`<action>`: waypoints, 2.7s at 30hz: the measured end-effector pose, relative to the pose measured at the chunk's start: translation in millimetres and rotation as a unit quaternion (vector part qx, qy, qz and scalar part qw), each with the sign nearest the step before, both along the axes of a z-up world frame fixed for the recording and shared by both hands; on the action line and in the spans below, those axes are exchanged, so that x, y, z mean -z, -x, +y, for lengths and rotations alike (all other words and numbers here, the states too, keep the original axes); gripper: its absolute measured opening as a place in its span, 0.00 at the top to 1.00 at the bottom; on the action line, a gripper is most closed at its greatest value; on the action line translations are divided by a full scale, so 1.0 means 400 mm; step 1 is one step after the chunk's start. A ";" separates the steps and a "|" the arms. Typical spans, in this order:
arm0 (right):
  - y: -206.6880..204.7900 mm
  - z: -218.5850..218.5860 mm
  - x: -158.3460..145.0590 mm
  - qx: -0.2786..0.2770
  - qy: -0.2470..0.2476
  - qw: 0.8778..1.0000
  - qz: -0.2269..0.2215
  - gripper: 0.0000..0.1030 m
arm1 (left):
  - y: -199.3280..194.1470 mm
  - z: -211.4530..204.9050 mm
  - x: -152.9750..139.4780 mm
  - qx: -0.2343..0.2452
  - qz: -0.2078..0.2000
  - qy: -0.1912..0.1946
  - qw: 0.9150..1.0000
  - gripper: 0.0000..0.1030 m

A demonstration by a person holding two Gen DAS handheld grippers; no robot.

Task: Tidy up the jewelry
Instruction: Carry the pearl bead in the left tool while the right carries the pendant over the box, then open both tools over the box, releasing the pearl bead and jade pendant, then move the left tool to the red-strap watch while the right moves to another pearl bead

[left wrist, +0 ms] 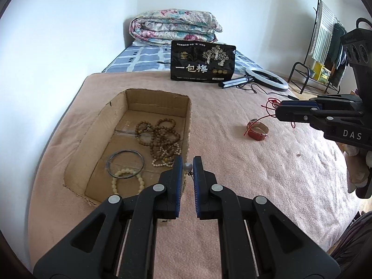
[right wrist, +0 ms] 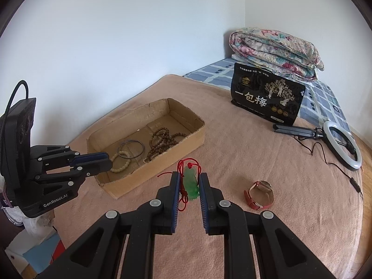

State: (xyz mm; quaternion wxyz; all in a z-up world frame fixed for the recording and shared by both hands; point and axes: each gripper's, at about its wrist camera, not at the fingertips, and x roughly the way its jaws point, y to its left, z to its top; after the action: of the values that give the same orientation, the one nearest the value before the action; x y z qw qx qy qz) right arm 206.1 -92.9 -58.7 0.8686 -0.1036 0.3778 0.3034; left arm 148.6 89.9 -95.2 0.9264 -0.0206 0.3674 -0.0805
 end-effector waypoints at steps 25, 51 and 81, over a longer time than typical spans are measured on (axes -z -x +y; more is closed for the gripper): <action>-0.049 0.240 0.025 -0.050 -0.005 0.999 0.010 0.86 | -0.014 0.194 0.020 -0.062 0.007 -0.001 0.998 0.93; -0.110 0.332 0.063 -0.044 -0.003 0.999 0.019 0.81 | -0.042 0.219 0.044 -0.069 0.012 0.001 0.998 0.93; -0.098 0.285 0.011 0.022 0.018 0.999 -0.036 0.00 | -0.016 0.216 0.007 -0.096 -0.020 -0.009 0.995 0.25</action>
State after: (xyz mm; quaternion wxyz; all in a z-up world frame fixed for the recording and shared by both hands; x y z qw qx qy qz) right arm 245.3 21.1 -63.0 0.8864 -0.1216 0.3535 0.2731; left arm 155.1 176.3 -98.2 0.9371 -0.0457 0.3459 0.0122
